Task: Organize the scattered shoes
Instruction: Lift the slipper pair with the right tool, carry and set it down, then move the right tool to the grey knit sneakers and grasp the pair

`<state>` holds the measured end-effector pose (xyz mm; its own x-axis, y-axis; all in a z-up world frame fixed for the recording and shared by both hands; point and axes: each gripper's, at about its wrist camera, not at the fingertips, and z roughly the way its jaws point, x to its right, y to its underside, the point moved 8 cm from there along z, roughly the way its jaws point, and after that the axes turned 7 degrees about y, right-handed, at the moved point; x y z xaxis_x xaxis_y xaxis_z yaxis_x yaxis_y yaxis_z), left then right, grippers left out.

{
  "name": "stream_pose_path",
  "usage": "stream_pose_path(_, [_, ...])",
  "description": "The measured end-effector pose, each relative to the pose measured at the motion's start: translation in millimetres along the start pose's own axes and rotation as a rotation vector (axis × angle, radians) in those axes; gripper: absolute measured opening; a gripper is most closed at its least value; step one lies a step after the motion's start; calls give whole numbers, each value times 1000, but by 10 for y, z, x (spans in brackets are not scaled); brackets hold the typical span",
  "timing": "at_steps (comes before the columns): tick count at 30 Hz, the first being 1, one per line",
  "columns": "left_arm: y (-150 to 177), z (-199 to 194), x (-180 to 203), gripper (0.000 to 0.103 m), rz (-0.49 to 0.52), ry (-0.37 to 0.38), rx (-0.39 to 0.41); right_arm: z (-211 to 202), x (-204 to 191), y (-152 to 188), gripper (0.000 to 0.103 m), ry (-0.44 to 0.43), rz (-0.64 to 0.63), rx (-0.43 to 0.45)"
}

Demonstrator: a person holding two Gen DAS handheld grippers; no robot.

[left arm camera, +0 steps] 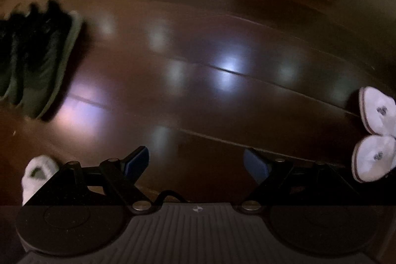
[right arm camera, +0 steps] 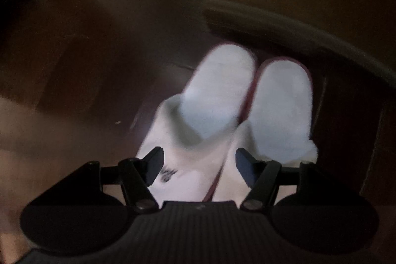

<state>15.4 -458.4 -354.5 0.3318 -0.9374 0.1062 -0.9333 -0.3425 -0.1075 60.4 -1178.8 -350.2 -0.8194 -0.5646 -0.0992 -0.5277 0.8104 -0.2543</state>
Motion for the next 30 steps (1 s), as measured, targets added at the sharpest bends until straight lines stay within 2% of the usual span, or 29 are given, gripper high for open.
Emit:
stream_pose_path(2, [-45,-133,-273,88,-29,-13,1,118,-591,-209,67,-16,-45,-1])
stream_pose_path(4, [-140,-276,-670,88,-86,-35,5,-8,-944,98,67,-64,-142,-26])
stream_pose_path(6, [-200,-370,-1017,88,-143,-50,7,-229,-1517,446,67,-112,-240,-59])
stream_pose_path(8, [-326,-421,-1209,88,-183,-61,6,-313,-1871,718,67,-158,-328,-81])
stream_pose_path(10, [-433,-477,-1502,88,-229,-78,2,-465,-2328,1276,67,-229,-481,-129])
stream_pose_path(11, [-461,-482,-1651,88,-250,-90,1,-466,-2430,1405,67,-240,-509,-141])
stream_pose_path(13, [-536,-509,-1964,88,-294,-113,-4,-582,-2805,1923,67,-277,-629,-187])
stream_pose_path(14, [-566,-526,-2103,88,-315,-123,-6,-623,-2904,2070,67,-285,-660,-195])
stream_pose_path(16, [-590,-575,-2302,88,-346,-137,-9,-773,-3335,2766,67,-303,-813,-229])
stream_pose_path(17, [-616,-594,-2423,88,-365,-141,-11,-810,-3400,2862,67,-308,-834,-235])
stream_pose_path(19, [-694,-658,-2672,88,-412,-144,-8,-978,-3784,3508,67,-383,-954,-299])
stream_pose_path(20, [-723,-703,-2771,88,-432,-147,-6,-1015,-3867,3659,67,-402,-977,-324])
stream_pose_path(23, [-807,-782,-3106,88,-515,-149,-5,-1147,-4344,4471,67,-478,-1043,-445])
stream_pose_path(25, [-859,-823,-3382,88,-590,-146,-13,-1188,-4583,4796,67,-497,-1051,-482])
stream_pose_path(28, [-906,-867,-3664,88,-671,-138,-22,-1310,-5036,5355,67,-495,-1034,-541])
stream_pose_path(30, [-935,-869,-3798,88,-712,-125,-27,-1310,-5321,5596,67,-485,-1008,-563])
